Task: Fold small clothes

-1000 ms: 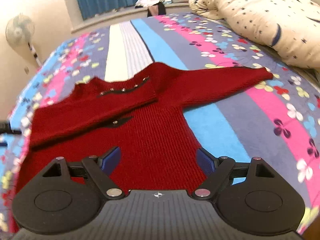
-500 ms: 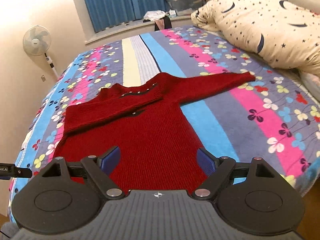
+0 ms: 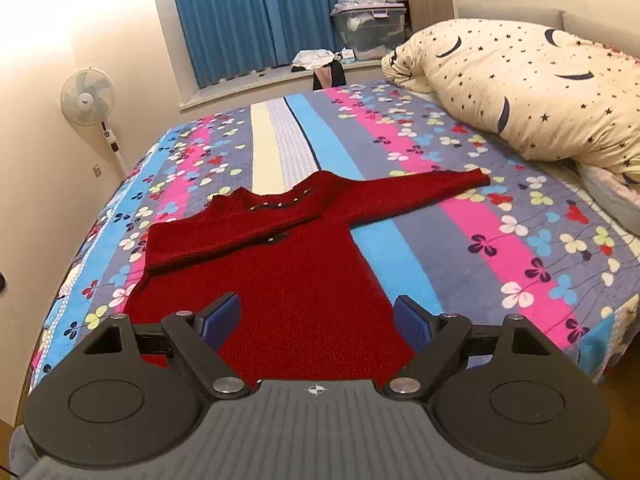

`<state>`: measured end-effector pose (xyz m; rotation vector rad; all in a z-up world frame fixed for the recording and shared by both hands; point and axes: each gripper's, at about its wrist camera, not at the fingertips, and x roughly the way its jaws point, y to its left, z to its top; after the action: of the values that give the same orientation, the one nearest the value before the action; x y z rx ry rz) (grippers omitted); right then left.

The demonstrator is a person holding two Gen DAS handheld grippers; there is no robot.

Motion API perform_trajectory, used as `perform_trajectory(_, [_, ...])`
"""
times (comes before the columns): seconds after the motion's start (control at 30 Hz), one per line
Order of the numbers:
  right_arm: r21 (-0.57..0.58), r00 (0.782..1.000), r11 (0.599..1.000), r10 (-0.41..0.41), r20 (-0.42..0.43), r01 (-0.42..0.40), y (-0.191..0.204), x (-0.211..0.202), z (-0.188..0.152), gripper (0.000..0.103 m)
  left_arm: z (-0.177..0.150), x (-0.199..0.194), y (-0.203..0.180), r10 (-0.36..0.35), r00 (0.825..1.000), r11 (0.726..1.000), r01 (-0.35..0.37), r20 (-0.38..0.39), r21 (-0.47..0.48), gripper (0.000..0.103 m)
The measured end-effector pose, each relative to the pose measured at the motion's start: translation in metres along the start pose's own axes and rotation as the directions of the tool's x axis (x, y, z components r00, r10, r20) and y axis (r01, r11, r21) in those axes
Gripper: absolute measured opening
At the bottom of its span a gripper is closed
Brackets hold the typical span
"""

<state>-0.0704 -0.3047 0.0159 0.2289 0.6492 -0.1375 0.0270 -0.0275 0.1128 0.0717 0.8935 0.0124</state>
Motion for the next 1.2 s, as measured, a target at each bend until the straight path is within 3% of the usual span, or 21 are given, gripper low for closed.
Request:
perform_trajectory(0.13, [0.004,1.0,1.0,-0.004,0.008,0.004,-0.001,-0.008,0.003,0.085,0.009,-0.033,-0.02,-0.044,0.999,0.995,0.044,-0.006,0.09,0.103])
perform_trajectory(0.23, [0.011,1.0,1.0,-0.007,0.011,0.006,-0.002,-0.013,0.006,0.085,0.013,-0.06,-0.026,-0.119,0.993,0.988,0.118,-0.001,0.1,0.103])
perform_trajectory(0.37, [-0.009,0.999,1.0,-0.029,0.025,0.029,-0.002,-0.018,0.01,0.085,0.021,-0.102,-0.029,-0.205,0.976,0.973,0.196,0.07,0.12,0.103])
perform_trajectory(0.53, [-0.002,0.998,0.999,-0.049,0.031,0.049,-0.002,-0.017,0.017,0.085,0.029,-0.135,-0.031,-0.243,0.959,0.966,0.227,0.147,0.122,0.103])
perform_trajectory(0.77, [-0.008,0.998,0.998,-0.055,0.027,0.055,0.001,-0.013,0.018,0.085,0.041,-0.149,-0.025,-0.282,0.947,0.958,0.27,0.155,0.099,0.103])
perform_trajectory(1.2, [-0.018,0.998,0.998,-0.067,0.019,0.067,0.003,-0.002,0.019,0.085,0.05,-0.134,-0.02,-0.291,0.947,0.956,0.28,0.136,0.092,0.103])
